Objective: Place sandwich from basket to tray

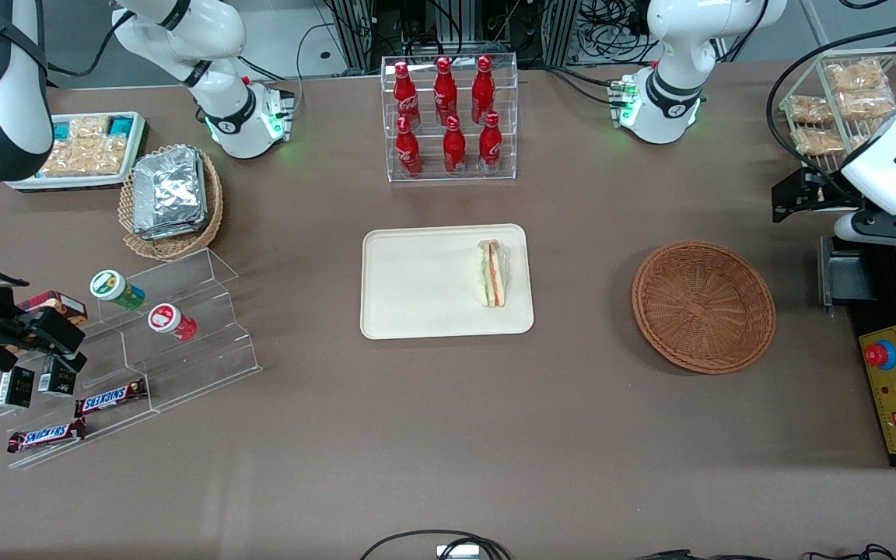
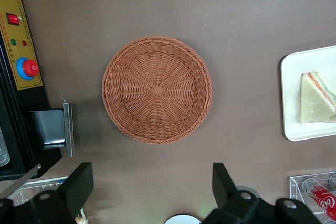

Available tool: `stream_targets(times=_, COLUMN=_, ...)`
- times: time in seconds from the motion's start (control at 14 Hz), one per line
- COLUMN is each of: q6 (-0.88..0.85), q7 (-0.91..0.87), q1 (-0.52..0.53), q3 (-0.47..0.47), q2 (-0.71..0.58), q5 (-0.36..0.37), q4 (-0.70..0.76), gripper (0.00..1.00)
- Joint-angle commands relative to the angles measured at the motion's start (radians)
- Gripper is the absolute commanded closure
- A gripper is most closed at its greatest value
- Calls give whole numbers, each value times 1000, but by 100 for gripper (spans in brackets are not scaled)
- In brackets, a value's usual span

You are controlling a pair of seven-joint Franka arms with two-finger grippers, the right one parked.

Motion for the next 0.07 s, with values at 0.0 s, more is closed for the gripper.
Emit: stream_targets(times=0.0, q6=-15, q7=23, q1=-1, q3=7, q2=-31, q5=-18, q4=-25, gripper=0)
